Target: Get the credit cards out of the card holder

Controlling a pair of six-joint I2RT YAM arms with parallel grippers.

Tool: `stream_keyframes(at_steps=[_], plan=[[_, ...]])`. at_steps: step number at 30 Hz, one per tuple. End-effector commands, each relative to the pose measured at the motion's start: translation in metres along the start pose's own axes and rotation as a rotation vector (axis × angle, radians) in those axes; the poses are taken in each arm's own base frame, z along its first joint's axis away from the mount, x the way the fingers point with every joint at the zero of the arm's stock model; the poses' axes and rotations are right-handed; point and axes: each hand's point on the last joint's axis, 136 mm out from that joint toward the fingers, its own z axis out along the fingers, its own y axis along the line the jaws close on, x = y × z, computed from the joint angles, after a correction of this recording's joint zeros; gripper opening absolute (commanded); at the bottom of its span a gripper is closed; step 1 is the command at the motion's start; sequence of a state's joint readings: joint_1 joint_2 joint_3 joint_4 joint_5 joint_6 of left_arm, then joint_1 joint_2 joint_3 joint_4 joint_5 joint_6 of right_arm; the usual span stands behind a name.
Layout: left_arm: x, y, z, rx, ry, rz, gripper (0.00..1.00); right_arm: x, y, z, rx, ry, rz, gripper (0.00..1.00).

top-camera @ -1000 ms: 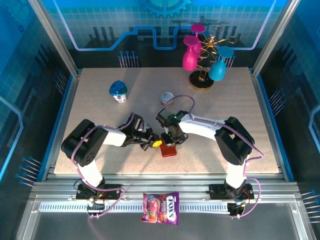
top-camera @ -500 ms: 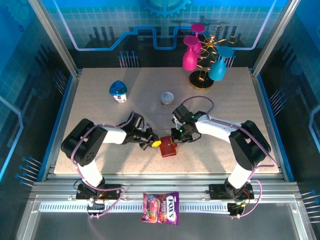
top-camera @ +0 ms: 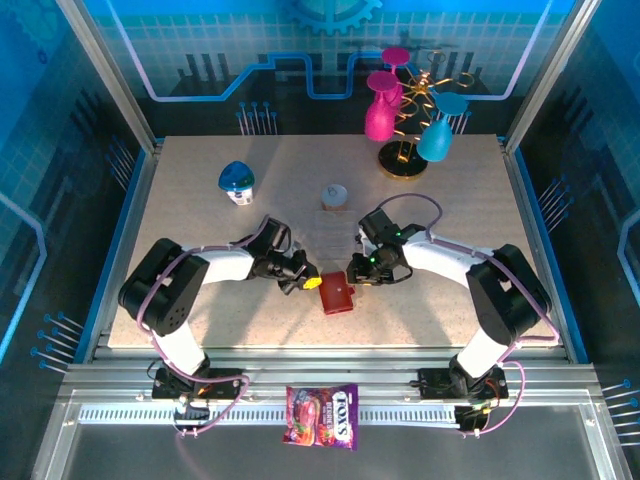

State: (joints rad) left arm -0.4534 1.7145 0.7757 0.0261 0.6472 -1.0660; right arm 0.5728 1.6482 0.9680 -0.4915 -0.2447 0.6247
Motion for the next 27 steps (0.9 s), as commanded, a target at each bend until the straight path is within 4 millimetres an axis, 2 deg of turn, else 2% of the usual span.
stream_keyframes(at_steps=[1, 4, 7, 11, 19, 27], plan=[[0.001, -0.008, -0.012, -0.014, -0.015, -0.005, 0.05, 0.003, -0.005, 0.007, -0.011, 0.02, 0.0, 0.28], [0.0, -0.008, -0.014, -0.019, -0.025, -0.006, 0.05, 0.003, -0.009, 0.009, 0.008, 0.022, 0.0, 0.28], [0.001, -0.009, -0.015, -0.019, -0.03, -0.006, 0.04, 0.002, -0.014, 0.005, 0.039, 0.009, -0.012, 0.22], [0.001, -0.009, -0.017, -0.02, -0.038, -0.007, 0.04, 0.001, -0.018, 0.001, 0.056, -0.001, -0.019, 0.23], [0.0, -0.013, -0.018, -0.021, -0.047, -0.006, 0.05, 0.009, -0.012, 0.019, -0.028, 0.06, -0.002, 0.23], [0.0, -0.017, -0.019, -0.016, -0.056, 0.002, 0.08, 0.012, -0.011, 0.023, -0.047, 0.072, 0.001, 0.22]])
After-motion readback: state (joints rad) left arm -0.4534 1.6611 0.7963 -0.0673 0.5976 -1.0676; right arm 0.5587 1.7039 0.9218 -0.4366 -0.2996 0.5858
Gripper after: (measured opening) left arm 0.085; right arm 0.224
